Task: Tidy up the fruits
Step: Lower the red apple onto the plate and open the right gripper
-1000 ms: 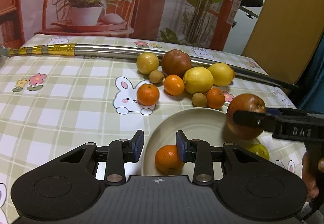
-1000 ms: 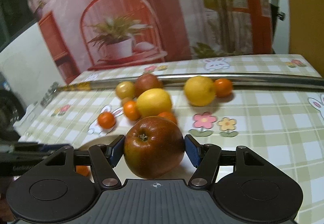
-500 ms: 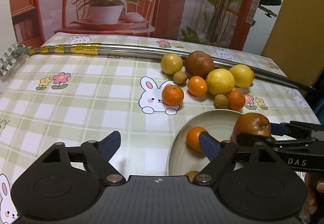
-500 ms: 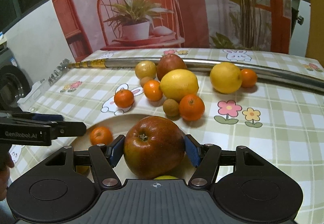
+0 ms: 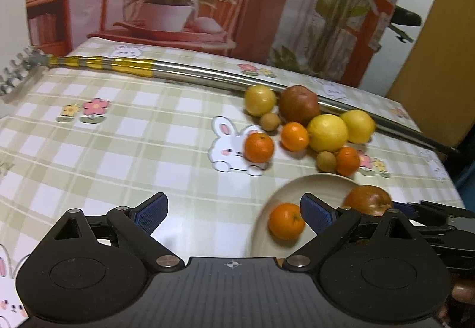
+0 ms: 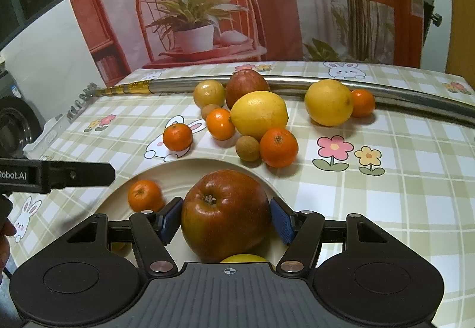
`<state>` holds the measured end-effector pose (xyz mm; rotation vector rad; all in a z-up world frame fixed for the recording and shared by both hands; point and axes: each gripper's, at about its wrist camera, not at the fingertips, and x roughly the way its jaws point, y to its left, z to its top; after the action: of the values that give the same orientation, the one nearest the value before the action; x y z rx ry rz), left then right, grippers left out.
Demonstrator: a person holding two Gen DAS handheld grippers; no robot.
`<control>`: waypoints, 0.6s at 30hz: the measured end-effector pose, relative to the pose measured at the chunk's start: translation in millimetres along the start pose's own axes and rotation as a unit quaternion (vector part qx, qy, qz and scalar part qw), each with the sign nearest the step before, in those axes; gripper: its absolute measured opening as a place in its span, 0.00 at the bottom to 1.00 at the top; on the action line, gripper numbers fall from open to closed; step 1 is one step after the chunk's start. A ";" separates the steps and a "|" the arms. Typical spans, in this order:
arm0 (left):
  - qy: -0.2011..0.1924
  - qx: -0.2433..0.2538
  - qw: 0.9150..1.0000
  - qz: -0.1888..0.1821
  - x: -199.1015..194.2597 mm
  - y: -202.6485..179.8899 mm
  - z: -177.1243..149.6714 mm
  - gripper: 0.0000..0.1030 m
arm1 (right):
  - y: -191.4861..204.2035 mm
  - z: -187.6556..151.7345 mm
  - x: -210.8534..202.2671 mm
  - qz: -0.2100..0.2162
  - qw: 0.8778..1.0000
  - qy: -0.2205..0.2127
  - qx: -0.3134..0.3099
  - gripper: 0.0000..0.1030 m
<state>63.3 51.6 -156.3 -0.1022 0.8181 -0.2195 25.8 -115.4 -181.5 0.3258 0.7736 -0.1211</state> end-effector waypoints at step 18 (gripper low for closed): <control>-0.019 0.000 1.000 0.007 -11.7 2.7 12.2 0.94 | -3.6 12.5 -22.1 -0.011 0.999 -0.042 0.000 0.58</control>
<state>64.9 56.9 -140.1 -0.1015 0.7799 -0.2043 17.5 -123.1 -158.5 0.3104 0.6941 -0.1543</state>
